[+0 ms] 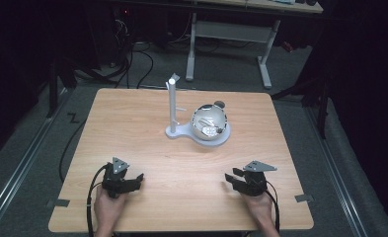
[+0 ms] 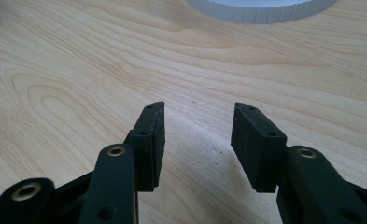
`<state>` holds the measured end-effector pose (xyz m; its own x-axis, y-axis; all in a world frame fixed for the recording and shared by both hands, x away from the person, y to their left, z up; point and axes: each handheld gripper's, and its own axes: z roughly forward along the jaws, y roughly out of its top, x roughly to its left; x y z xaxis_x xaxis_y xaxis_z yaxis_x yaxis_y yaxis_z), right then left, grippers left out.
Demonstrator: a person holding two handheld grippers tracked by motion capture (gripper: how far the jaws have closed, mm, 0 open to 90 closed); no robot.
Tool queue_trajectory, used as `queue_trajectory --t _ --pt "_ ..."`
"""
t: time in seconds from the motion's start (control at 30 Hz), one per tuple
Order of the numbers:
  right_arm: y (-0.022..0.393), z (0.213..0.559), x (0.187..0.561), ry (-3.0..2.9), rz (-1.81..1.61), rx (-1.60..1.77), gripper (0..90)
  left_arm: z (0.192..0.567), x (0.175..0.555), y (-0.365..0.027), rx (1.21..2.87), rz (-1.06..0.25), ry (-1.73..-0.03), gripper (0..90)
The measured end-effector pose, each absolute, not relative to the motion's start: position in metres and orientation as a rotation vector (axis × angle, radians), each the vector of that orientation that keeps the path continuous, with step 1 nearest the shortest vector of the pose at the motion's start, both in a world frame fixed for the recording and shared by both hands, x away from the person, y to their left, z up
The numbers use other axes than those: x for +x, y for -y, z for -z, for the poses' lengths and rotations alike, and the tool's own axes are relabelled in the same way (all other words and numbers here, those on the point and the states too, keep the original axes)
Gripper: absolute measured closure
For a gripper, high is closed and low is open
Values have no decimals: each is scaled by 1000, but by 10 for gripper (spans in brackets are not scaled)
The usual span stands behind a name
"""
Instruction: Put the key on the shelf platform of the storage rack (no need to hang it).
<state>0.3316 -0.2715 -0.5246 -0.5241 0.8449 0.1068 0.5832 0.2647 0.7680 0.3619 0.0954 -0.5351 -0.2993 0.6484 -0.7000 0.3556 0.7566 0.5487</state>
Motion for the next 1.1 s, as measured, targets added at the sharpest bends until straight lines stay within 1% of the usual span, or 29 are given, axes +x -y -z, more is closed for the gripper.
queue_trajectory --t 0.47,0.7,0.9,1.1 --pt "264 530 333 -2245 -1076 1299 553 535 362 -96 769 -355 -1915 207" --pt "261 530 333 -2248 -1048 1289 536 535 362 -96 768 -355 -1915 207" --pt "254 531 330 -2260 -981 1217 483 535 362 -95 767 -355 -1916 207" --pt "253 531 330 -2263 -966 1206 458 535 363 -96 781 -357 -1907 207"
